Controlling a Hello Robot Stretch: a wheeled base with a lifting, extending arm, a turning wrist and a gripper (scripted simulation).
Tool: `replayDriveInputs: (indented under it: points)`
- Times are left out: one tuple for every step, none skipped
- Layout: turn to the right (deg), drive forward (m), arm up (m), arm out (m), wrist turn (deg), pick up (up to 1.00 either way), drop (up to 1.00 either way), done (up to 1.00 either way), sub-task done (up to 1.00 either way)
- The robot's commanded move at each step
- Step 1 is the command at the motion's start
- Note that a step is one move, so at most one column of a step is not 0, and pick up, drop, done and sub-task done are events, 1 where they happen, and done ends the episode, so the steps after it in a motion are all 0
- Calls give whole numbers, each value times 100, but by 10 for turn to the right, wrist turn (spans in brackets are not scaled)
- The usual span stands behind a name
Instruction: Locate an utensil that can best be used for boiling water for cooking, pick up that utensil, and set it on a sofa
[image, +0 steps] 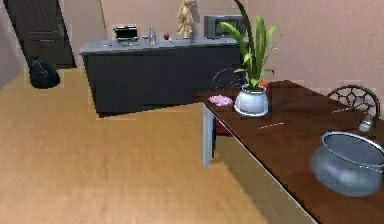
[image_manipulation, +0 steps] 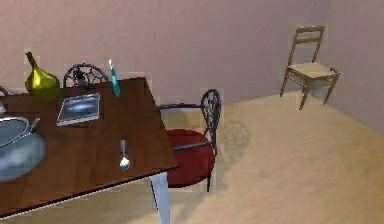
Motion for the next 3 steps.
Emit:
replayDriveInputs:
  points:
    - [-420,0,0,0,0,0,0,0,0]
    - [0,0,50,0,0,0,0,0,0]
    - [0,0,38,0,0,0,0,0,0]
